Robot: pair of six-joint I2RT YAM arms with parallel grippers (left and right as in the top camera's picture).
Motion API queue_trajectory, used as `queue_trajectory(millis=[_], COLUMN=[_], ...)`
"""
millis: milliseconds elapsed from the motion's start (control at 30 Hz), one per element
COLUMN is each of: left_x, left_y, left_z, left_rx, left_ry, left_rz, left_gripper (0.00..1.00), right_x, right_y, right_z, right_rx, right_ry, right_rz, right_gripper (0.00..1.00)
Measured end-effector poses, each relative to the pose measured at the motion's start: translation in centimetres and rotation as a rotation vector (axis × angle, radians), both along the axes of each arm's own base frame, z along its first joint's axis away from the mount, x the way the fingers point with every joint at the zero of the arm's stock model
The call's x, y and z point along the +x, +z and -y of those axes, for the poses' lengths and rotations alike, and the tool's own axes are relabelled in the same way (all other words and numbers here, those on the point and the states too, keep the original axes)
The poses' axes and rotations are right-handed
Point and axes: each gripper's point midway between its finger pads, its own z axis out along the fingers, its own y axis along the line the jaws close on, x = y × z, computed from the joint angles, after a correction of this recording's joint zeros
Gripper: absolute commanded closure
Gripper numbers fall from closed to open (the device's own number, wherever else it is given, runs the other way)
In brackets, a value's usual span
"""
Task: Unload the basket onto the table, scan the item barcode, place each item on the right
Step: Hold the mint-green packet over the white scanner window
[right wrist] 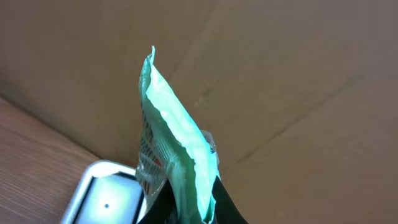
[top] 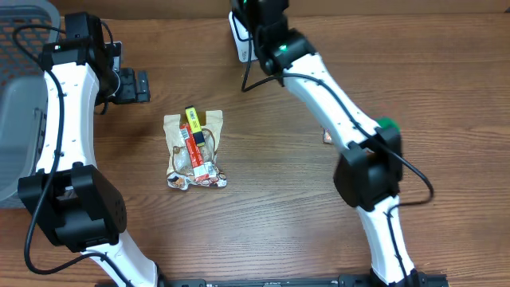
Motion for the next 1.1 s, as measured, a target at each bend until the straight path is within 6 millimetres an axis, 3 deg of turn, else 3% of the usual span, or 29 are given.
queue_trajectory(millis=[133, 300, 767, 1100], left_x=[0.0, 0.0, 0.0, 0.0], left_y=[0.0, 0.0, 0.0, 0.0], left_z=[0.0, 0.0, 0.0, 0.0], left_rx=[0.0, 0.0, 0.0, 0.0], left_ry=[0.0, 0.0, 0.0, 0.0], left_rz=[0.0, 0.0, 0.0, 0.0], left_gripper=[0.0, 0.0, 0.0, 0.01], right_x=[1.6, 2.5, 3.2, 3.5], right_y=[-4.3, -7.2, -9.1, -8.7], right_z=[-0.2, -0.1, 0.0, 0.2], right_rx=[-0.081, -0.122, -0.103, -0.08], right_ry=[-0.017, -0.033, -0.056, -0.064], right_rz=[-0.004, -0.007, -0.003, 0.018], right_gripper=[0.96, 0.96, 0.96, 0.96])
